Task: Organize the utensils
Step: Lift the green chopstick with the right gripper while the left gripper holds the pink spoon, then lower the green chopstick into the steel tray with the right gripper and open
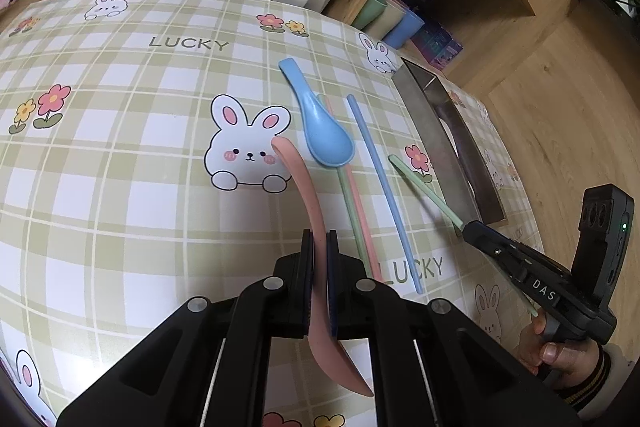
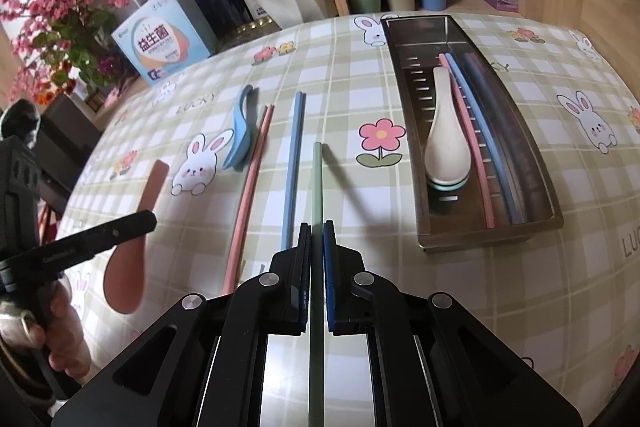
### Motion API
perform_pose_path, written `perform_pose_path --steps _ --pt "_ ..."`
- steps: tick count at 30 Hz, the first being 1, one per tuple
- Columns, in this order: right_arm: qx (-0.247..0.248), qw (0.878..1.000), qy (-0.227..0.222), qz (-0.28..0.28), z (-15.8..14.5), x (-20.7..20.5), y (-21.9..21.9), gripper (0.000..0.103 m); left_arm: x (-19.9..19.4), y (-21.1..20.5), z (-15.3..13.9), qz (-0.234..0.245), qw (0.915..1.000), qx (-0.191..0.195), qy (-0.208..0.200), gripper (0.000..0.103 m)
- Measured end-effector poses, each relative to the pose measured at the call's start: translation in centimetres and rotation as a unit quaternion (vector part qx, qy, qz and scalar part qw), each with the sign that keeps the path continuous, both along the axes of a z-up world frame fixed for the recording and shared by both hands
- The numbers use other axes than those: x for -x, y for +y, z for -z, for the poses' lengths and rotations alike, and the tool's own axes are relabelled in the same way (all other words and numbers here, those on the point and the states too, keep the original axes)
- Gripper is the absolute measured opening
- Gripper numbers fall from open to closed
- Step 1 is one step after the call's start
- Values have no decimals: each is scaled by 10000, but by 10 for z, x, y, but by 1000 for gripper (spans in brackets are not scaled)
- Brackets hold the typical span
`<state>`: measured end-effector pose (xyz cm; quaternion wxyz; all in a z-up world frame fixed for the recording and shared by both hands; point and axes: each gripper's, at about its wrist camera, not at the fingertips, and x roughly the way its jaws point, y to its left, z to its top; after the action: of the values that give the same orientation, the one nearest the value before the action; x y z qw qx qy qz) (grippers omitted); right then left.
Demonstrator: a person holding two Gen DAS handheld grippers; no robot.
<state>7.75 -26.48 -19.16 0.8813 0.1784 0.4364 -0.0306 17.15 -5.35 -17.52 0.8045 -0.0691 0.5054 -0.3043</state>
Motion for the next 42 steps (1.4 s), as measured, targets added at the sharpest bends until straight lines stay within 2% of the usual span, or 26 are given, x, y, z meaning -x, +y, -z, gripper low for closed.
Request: perform_pose_path --steps 5,14,20,21,22,24,28,29,30,33,41,42 --pt "-193 9990 399 -68 19 -3 1 6 2 -7 0 77 10000 -58 -6 6" --pt "142 9954 924 -201 35 -12 11 8 4 -7 0 97 9999 -61 14 6" --pt "441 9934 1016 -293 34 -18 15 10 5 -7 2 113 9999 -19 64 6" --pt "476 9932 1016 -304 34 -19 15 17 5 -7 3 112 9999 -11 70 6" --pt "524 9930 1014 -311 34 -21 16 30 5 -6 3 108 9999 1 76 6" --pt "602 9930 962 -335 31 -22 17 40 5 -5 4 98 9999 27 87 6" --pt "692 9928 852 -486 28 -23 22 36 3 -2 5 60 9999 74 129 6" --pt "700 9925 860 -510 28 -24 22 33 3 -2 6 55 9999 80 134 6" --pt "708 9922 886 -526 29 -24 23 25 3 -1 6 51 9998 90 142 6" --pt "752 9908 977 -551 33 -26 23 17 3 1 7 35 9998 119 161 6" --pt "948 9887 980 -624 33 -27 27 15 2 5 10 2 9996 195 210 6" --pt "885 9894 953 -640 33 -26 27 12 2 5 10 4 9996 200 209 6"
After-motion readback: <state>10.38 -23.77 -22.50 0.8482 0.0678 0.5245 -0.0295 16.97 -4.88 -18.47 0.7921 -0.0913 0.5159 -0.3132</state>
